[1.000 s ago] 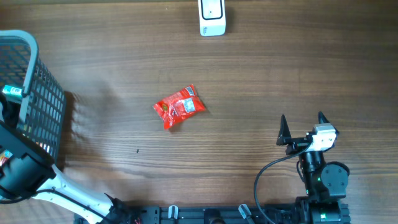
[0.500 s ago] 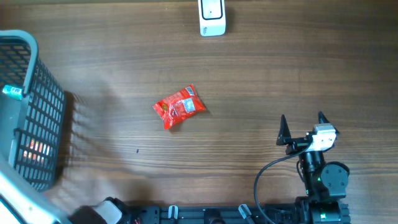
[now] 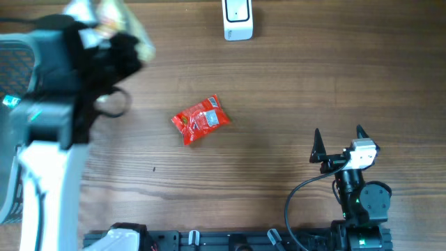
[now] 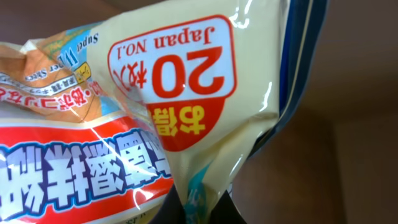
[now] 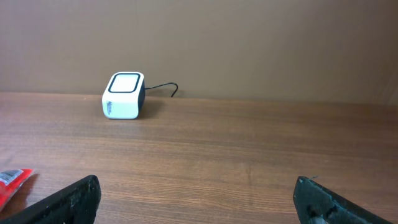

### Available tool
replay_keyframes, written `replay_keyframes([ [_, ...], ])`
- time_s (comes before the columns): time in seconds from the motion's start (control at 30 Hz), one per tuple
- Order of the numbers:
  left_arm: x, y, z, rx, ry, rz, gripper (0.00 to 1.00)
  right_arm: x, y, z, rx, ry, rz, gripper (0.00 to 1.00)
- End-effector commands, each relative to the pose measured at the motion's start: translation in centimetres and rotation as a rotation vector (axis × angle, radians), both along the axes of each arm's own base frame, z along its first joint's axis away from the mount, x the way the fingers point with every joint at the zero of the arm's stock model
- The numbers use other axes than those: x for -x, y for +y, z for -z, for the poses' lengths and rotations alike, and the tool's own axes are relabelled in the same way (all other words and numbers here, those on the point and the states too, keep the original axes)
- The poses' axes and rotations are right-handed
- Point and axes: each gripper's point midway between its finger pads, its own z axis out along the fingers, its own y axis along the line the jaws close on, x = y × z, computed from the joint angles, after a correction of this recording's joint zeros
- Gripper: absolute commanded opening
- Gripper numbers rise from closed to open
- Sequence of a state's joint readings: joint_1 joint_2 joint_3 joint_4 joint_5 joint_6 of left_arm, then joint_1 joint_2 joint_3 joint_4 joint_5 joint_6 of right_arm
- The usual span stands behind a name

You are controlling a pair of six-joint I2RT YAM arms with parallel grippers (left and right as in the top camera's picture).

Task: Scan the item barcode
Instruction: 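Carry the yellow wipes pack out and drop it beside the red bag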

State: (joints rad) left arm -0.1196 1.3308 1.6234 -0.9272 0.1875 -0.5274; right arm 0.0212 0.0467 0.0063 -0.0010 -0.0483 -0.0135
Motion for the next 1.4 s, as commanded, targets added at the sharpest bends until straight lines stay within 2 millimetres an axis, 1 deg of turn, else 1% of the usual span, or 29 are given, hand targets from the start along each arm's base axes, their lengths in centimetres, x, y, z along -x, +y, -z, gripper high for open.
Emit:
replay_keyframes([
  [0.0,-2.1,-9.0,8.9,-0.083,0.208,0.22,0.04,0.0,0.2,-0.1,0.01,-0.006,-0.008,1.0],
  [0.07,-3.0,-14.0,13.3,-0.11,0.262,0.319,0.04,0.0,0.2,-0.1,0.01,-0.006,-0.008,1.0],
  [0.1,-3.4,-17.2,15.8,-0.123,0.276,0.377,0.04,0.0,0.2,-0.1,0.01,-0.006,-0.008,1.0],
  [0.17,-3.5,-21.5,19.8,-0.142,0.293,0.452,0.04,0.0,0.2,-0.1,0.01,-0.006,-0.008,1.0],
  [0.27,-2.2,-26.2,24.5,-0.169,0.323,0.541,0.04,0.0,0.2,-0.1,0.01,-0.006,-0.008,1.0],
  [0.3,-1.9,-27.0,25.0,-0.172,0.322,0.558,0.04,0.0,0.2,-0.1,0.01,-0.006,-0.008,1.0],
  [0.33,-1.3,-28.4,25.7,-0.175,0.315,0.587,0.08,0.0,0.2,-0.1,0.01,-0.006,-0.008,1.0],
  [0.37,-0.9,-29.0,25.7,-0.175,0.307,0.6,0.3,0.0,0.1,-0.1,0.01,-0.006,-0.007,1.0],
  [0.4,-0.6,-29.6,25.7,-0.179,0.295,0.61,0.88,0.0,0.2,-0.1,0.01,-0.006,-0.008,1.0],
  [0.43,-0.8,-29.8,25.4,-0.184,0.277,0.605,1.0,0.0,0.2,-0.1,0.01,-0.006,-0.008,1.0],
  [0.47,-1.0,-29.9,25.2,-0.182,0.267,0.602,1.0,0.0,0.2,-0.1,0.01,-0.006,-0.008,1.0],
  [0.53,-2.0,-29.1,23.1,-0.162,0.234,0.579,1.0,0.0,0.2,-0.1,0.01,-0.006,-0.008,1.0],
  [0.6,-3.6,-27.3,18.3,-0.118,0.148,0.533,1.0,0.0,0.2,-0.1,0.01,-0.006,-0.008,1.0],
  [0.63,-4.3,-25.7,15.1,-0.092,0.092,0.501,1.0,0.0,0.2,-0.1,0.01,-0.006,-0.008,1.0],
  [0.67,-4.9,-23.1,11.2,-0.065,0.029,0.453,1.0,0.0,0.2,-0.1,0.01,-0.006,-0.008,1.0],
  [0.7,-4.8,-20.6,8.4,-0.052,-0.005,0.41,1.0,0.0,0.2,-0.1,0.01,-0.006,-0.008,1.0],
  [0.73,-4.5,-17.4,5.8,-0.043,-0.029,0.357,1.0,0.0,0.2,-0.1,0.01,-0.006,-0.008,1.0],
  [0.77,-3.8,-13.3,2.9,-0.035,-0.057,0.283,1.0,0.0,0.2,-0.1,0.01,-0.006,-0.008,1.0],
  [0.83,-2.2,-5.7,-1.6,-0.024,-0.124,0.127,1.0,0.0,0.2,-0.1,0.01,-0.006,-0.008,1.0],
  [0.87,-1.1,-0.5,-4.6,-0.02,-0.198,0.003,1.0,0.0,0.2,-0.1,0.01,-0.006,-0.008,1.0],
  [0.9,-0.1,3.0,-6.5,-0.024,-0.25,-0.088,1.0,0.0,0.2,-0.1,0.01,-0.006,-0.008,1.0],
  [0.97,3.4,11.4,-9.9,-0.059,-0.347,-0.338,1.0,0.0,0.2,-0.1,0.01,-0.006,-0.008,1.0],
  [1.0,5.0,14.7,-10.2,-0.079,-0.35,-0.445,1.0,0.0,0.2,-0.1,0.01,-0.006,-0.008,1.0],
  [1.03,6.7,17.5,-9.7,-0.095,-0.322,-0.549,1.0,0.0,0.2,-0.1,0.01,-0.006,-0.008,1.0],
  [1.13,12.2,27.1,-5.7,-0.132,-0.132,-0.948,1.0,0.0,0.2,-0.1,0.01,-0.006,-0.008,1.0],
  [1.17,13.0,29.2,-4.8,-0.098,-0.105,-1.042,1.0,0.0,0.2,-0.1,0.01,-0.006,-0.008,1.0],
  [1.23,13.7,32.9,-2.5,0.01,-0.046,-1.194,1.0,0.0,0.2,-0.1,0.01,-0.006,-0.008,1.0],
  [1.3,13.3,36.1,1.1,0.074,0.053,-1.27,1.0,0.0,0.2,-0.1,0.01,-0.006,-0.008,1.0],
  [1.37,12.1,38.7,6.1,0.114,0.197,-1.286,1.0,0.0,0.2,-0.1,0.01,-0.006,-0.008,1.0],
])
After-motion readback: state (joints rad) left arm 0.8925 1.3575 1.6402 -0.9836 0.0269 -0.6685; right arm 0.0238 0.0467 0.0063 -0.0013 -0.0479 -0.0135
